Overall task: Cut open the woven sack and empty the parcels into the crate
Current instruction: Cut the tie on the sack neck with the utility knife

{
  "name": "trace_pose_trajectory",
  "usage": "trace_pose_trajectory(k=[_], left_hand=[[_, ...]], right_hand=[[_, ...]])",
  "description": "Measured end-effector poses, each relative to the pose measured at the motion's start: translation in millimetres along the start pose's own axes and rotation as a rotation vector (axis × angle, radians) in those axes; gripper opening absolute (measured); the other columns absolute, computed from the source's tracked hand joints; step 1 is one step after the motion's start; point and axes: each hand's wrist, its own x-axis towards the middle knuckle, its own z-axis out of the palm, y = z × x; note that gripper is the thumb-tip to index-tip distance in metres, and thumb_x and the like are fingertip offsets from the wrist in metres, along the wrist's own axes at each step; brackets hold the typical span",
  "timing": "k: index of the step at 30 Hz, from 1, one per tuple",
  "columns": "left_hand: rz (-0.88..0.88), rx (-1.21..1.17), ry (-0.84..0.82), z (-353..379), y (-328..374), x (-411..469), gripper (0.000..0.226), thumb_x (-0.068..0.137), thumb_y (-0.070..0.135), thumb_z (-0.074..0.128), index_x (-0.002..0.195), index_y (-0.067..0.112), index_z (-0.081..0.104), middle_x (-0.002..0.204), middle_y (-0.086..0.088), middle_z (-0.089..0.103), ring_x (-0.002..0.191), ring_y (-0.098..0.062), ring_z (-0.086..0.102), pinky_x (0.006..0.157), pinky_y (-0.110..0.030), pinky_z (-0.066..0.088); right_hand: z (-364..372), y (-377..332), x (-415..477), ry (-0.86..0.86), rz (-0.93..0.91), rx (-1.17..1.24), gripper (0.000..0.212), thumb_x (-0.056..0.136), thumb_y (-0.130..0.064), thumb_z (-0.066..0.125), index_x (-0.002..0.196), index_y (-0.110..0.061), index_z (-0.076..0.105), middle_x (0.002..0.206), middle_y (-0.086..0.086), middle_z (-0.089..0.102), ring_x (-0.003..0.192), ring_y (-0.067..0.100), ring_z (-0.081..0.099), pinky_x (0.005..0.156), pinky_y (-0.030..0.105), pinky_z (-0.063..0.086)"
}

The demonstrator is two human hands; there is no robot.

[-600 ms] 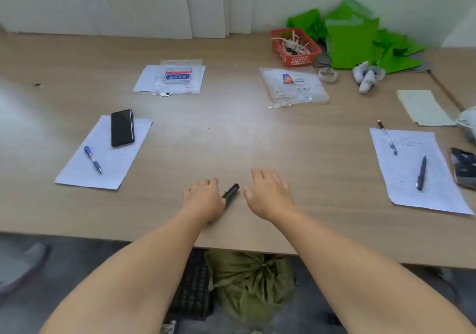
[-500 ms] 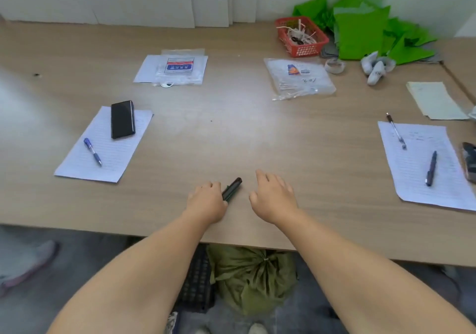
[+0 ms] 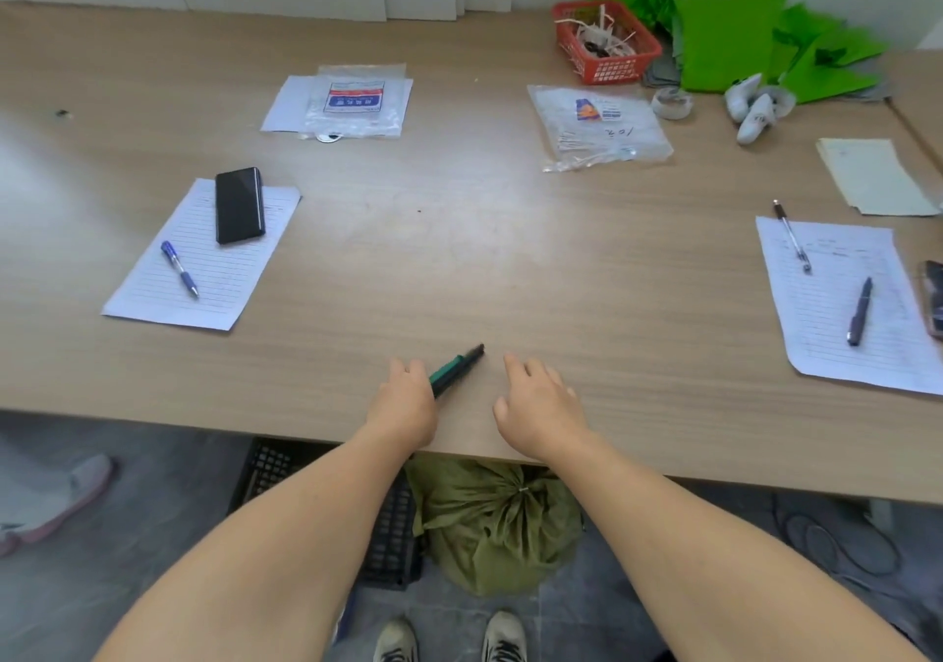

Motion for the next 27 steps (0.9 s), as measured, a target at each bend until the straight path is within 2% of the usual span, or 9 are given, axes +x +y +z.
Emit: trace_pose_trajectory(k=[7,9,12,17,19,22,27], left_hand=[[0.0,-0.167,0.023,-18,-6,-40,0.033,0.097,0.021,0.055,0.124,0.01,0.04,0.123,-0.018,0.057,0.105,-0.033,0.06,0.075,-0.035,0.047],[0.019,-0.193,0.024,-24,-11,-51,0.039,0.097,0.022,0.053,0.133,0.011,0.04,0.124,-0.017,0.058,0.104,-0.032,0.06,0.079,-0.037,0.051],[0.058,-0.283,0.048,-35,-20,-69,0.048,0.099,0.023,0.051,0.144,0.013,0.039,0.131,-0.012,0.057,0.113,-0.03,0.058,0.093,-0.039,0.051],[0.089,-0.375,0.02,-45,-37,-100,0.045,0.1,0.024,0.046,0.143,0.011,0.041,0.132,-0.013,0.057,0.113,-0.028,0.057,0.084,-0.031,0.046],[0.116,-0.385,0.021,-46,-48,-113,0.046,0.101,0.025,0.045,0.144,0.012,0.04,0.134,-0.013,0.056,0.115,-0.029,0.056,0.085,-0.031,0.044],[0.176,-0.38,0.034,-43,-68,-133,0.044,0.102,0.031,0.043,0.142,0.013,0.042,0.132,-0.012,0.057,0.115,-0.029,0.056,0.083,-0.031,0.042],[0.199,-0.398,0.035,-26,-108,-157,0.034,0.101,0.038,0.044,0.123,0.014,0.054,0.115,-0.007,0.063,0.092,-0.021,0.054,0.072,-0.029,0.039]], right_hand=[[-11,-19,-31,0.022,0.004,0.024,0.058,0.096,-0.03,0.042,0.151,-0.017,0.027,0.148,0.012,0.041,0.137,0.032,0.035,0.108,0.044,0.036],[-17,-24,-41,0.037,0.014,0.037,0.058,0.096,-0.03,0.042,0.151,-0.017,0.028,0.149,0.012,0.041,0.137,0.032,0.035,0.108,0.043,0.037],[-26,-35,-61,0.075,0.03,0.05,0.057,0.096,-0.03,0.042,0.15,-0.018,0.028,0.15,0.011,0.04,0.137,0.032,0.035,0.107,0.043,0.036],[-28,-60,-93,0.133,0.056,0.077,0.058,0.097,-0.029,0.041,0.152,-0.018,0.027,0.15,0.011,0.039,0.136,0.032,0.035,0.107,0.043,0.038],[-21,-72,-105,0.154,0.072,0.09,0.057,0.097,-0.029,0.041,0.151,-0.017,0.028,0.148,0.011,0.04,0.134,0.032,0.037,0.106,0.044,0.04],[-4,-88,-122,0.182,0.103,0.097,0.056,0.097,-0.03,0.042,0.15,-0.016,0.029,0.149,0.012,0.04,0.134,0.032,0.039,0.106,0.045,0.04],[38,-101,-145,0.159,0.121,0.15,0.053,0.098,-0.029,0.04,0.149,-0.014,0.032,0.149,0.012,0.041,0.135,0.033,0.039,0.108,0.045,0.039]])
